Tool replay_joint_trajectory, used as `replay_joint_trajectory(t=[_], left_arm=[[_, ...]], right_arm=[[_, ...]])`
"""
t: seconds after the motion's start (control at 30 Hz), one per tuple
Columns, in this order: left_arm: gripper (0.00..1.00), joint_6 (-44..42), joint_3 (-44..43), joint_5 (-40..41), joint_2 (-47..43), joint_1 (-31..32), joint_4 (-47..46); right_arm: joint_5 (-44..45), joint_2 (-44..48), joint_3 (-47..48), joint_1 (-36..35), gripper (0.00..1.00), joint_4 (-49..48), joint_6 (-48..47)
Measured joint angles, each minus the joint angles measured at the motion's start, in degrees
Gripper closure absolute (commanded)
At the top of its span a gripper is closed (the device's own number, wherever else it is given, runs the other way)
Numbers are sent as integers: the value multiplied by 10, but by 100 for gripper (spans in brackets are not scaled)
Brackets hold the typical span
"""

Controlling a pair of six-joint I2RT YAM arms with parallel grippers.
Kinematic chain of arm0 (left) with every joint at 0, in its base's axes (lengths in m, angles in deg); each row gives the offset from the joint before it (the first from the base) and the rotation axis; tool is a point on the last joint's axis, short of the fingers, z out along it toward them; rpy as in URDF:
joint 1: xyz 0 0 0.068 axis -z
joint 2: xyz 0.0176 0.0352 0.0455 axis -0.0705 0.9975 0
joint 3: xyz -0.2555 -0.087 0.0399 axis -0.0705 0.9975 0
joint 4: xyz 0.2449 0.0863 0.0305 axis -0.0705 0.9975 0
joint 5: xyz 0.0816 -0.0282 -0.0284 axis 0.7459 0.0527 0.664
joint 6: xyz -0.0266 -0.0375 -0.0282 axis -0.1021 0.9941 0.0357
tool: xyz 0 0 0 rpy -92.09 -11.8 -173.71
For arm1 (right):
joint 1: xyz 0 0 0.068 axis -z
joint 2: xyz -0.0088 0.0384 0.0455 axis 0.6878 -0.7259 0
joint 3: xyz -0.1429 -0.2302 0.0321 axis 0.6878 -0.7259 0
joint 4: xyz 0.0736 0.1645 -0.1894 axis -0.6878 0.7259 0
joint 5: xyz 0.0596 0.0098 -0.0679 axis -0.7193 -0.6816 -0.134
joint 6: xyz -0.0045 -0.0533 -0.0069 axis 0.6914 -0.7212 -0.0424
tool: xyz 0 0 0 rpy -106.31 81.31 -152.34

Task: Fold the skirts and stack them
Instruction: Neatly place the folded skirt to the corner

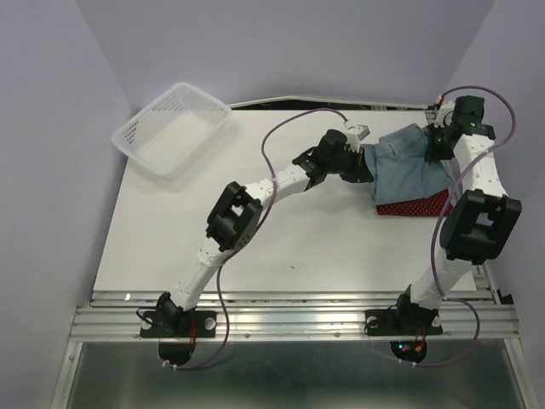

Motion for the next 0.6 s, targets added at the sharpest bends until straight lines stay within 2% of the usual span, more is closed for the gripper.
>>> replay_joint_trajectory(t=[0.23, 0.6], left_arm=[[100, -13, -72, -12, 74, 33, -49], [100, -18, -81, -13, 128, 28, -67]], right_arm=[[0, -32, 22, 66, 99, 31, -32], [-17, -77, 22, 80, 99, 39, -39]])
